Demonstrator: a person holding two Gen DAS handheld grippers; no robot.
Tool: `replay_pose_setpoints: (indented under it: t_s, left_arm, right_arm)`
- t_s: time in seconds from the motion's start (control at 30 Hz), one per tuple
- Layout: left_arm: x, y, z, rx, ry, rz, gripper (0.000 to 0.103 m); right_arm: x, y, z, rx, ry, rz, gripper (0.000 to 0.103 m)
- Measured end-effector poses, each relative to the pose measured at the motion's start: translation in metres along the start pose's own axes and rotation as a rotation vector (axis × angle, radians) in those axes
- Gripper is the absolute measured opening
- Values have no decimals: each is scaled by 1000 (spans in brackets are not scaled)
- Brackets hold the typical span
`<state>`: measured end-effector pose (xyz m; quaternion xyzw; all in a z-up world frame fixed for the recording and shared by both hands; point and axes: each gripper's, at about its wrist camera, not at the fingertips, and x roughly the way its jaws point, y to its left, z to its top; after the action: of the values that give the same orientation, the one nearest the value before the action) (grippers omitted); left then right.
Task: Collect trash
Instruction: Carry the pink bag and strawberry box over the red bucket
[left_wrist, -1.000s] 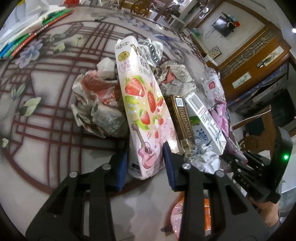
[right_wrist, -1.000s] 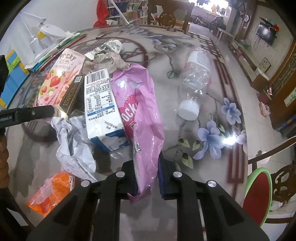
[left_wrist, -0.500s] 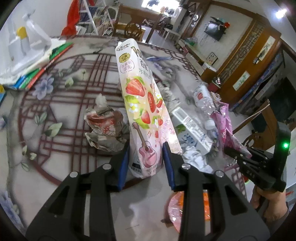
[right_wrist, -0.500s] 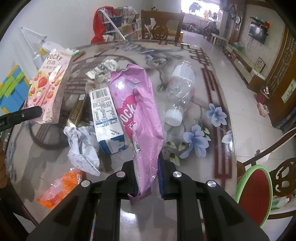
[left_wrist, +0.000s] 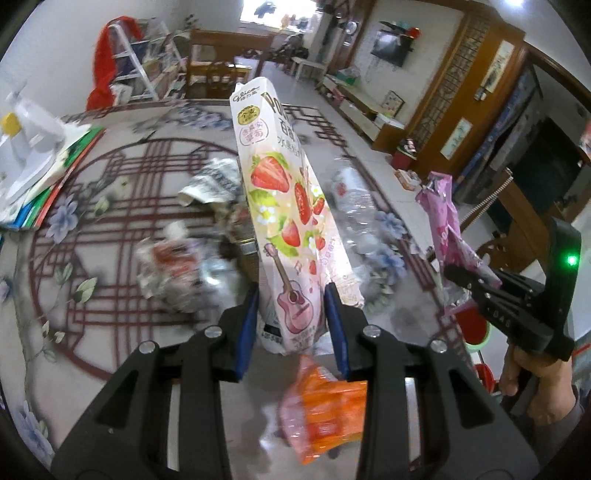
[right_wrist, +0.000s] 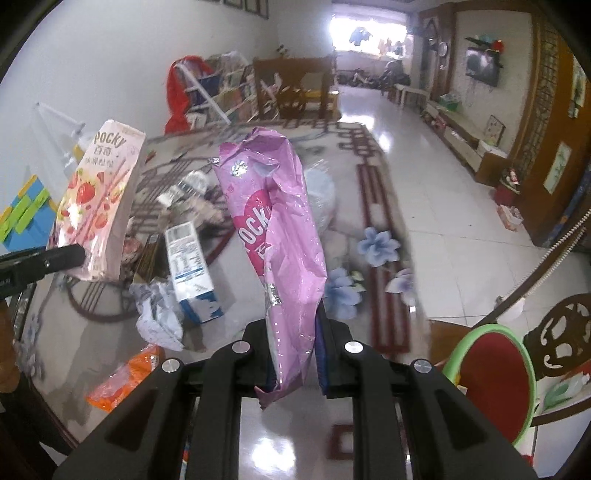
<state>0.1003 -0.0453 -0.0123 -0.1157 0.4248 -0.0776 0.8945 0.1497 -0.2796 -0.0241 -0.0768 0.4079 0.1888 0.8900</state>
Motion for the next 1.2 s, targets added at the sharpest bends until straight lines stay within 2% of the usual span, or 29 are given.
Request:
replay_pose_setpoints:
  t_s: [0.47, 0.97, 1.1, 1.2]
  left_arm:
    - [39, -113, 11, 152, 55, -139, 33]
    - [103, -258, 4, 335, 159, -306, 34]
    - [121, -291, -2, 381, 205, -364, 34]
    - [139, -310, -7, 398, 269, -434, 34]
  right_arm:
    - [-53, -91, -19, 202, -86, -72, 15]
    - [-97, -216, -79, 453, -65, -246, 15]
    - [-105, -247, -95, 511, -51, -286, 15]
    - [-109, -265, -106, 550, -38, -297, 15]
